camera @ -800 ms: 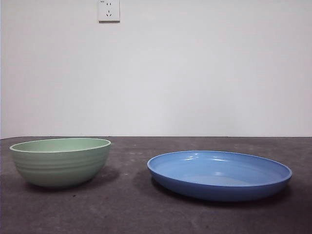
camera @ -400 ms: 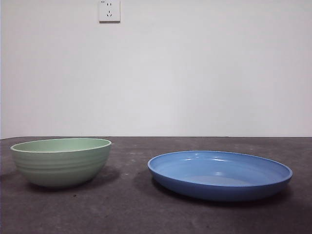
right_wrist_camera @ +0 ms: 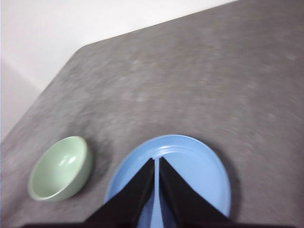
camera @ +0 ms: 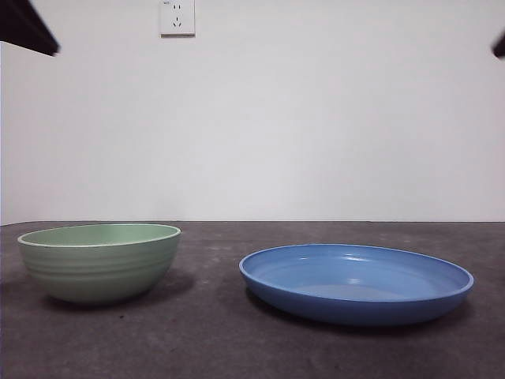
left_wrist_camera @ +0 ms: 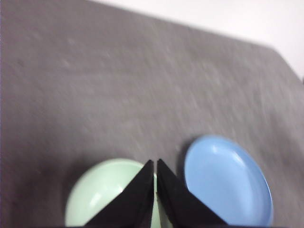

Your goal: Place the green bowl on the blue plate

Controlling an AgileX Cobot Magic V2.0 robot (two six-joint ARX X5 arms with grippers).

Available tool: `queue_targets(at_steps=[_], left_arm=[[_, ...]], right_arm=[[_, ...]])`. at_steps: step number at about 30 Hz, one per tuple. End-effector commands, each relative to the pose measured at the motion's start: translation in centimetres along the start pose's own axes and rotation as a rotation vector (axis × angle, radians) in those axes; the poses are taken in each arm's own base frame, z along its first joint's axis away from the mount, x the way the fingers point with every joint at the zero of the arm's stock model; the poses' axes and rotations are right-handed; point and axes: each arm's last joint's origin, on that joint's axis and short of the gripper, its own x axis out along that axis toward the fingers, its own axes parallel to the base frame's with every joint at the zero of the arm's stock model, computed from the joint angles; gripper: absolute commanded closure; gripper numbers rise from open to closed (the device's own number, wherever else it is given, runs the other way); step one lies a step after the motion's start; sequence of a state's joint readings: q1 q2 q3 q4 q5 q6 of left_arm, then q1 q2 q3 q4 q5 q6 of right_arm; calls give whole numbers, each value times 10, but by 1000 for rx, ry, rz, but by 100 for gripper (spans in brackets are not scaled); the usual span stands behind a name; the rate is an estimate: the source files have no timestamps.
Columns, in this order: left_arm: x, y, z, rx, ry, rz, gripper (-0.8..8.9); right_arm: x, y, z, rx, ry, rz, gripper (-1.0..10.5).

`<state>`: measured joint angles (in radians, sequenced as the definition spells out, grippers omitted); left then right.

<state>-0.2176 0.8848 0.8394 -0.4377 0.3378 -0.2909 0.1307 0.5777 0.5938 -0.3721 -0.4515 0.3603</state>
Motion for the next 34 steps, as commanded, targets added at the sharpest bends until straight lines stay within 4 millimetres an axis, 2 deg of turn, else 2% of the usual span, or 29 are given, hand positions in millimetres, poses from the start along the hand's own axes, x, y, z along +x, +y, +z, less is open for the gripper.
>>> queue_targets(at_steps=[1,5,10,15,18,21,24,26,28,29,34], left_arm=[[9,-10,8,68,83,-32,804],[23,-21,11,85,186,-147,804],[30,-28,8,96,221,-212,804],[30,-29,8,99,223,-216,803],[30,-29,8,101,223,-217,770],[30,-29,8,100,223,-216,668],[30,-29,8,102,223,-216,434],[30,-29,8,103,223,-215,262],[31,-29,8,104,224,-215,167],[31,-29,8,104,224,-215,149],[30,-26,6,103,236,-178,151]], right_arm=[[5,12,12,-55,36,53,938],[17,25,19,-121,148,137,938],[30,26,18,-119,278,181,938],[36,24,18,-118,294,178,937],[36,24,19,-125,283,180,929],[37,24,19,-127,276,175,764],[37,24,19,-126,276,175,489],[37,24,19,-126,276,175,382],[37,24,19,-126,276,175,374],[37,24,19,-126,276,175,374],[37,24,19,-126,276,176,374]])
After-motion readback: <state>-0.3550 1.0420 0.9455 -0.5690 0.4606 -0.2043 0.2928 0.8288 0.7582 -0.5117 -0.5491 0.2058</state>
